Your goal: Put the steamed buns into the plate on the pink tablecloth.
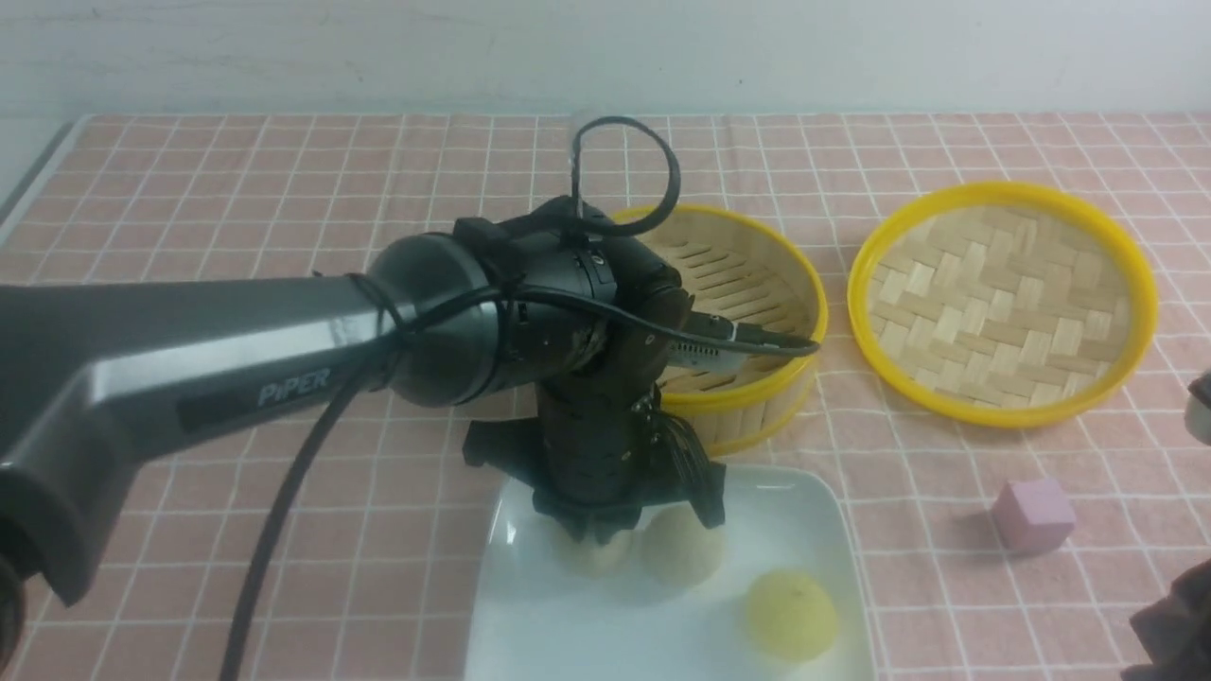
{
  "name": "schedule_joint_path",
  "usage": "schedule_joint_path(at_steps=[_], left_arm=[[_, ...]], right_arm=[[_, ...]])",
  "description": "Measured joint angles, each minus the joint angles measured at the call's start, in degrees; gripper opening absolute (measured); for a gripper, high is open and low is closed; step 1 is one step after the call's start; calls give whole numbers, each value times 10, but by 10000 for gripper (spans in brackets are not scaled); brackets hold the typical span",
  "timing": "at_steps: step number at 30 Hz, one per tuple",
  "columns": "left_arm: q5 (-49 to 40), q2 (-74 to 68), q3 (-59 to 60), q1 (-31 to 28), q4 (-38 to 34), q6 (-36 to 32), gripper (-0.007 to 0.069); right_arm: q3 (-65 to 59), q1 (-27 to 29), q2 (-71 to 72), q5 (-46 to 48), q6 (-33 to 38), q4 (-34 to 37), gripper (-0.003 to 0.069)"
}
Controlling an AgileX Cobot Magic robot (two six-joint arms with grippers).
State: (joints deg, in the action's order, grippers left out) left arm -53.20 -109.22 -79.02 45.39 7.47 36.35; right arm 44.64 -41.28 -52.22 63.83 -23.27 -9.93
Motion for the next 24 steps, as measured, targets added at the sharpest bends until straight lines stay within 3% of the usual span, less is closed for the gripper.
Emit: schedule_joint_path(at_steps=[2, 3, 6, 9, 12, 17, 22, 24], left_arm=[[-2, 0, -1, 0, -2, 0, 210], [-5, 1, -1, 0, -5, 2, 269], [-13, 9, -10, 0, -5, 2, 353], [-20, 17, -16, 0, -4, 2, 391], [-30, 22, -21, 0, -3, 2, 406], [-36, 22, -22, 1, -3, -1, 409], [-40, 22, -22, 1, -2, -25, 402], [-41, 22, -22, 1, -2, -30, 383]], right_arm=[[0, 0, 15, 13, 11, 1, 115], [0, 0, 45, 48, 26, 7, 91], [0, 0, 113, 67, 37, 17, 13], [-4, 0, 168, 66, 21, 19, -13], [-79, 0, 261, -90, -25, 3, -14], [-189, 0, 315, -327, -37, -40, -14], [-216, 0, 321, -380, -10, -47, -13], [-218, 0, 321, -381, 39, -41, -13]])
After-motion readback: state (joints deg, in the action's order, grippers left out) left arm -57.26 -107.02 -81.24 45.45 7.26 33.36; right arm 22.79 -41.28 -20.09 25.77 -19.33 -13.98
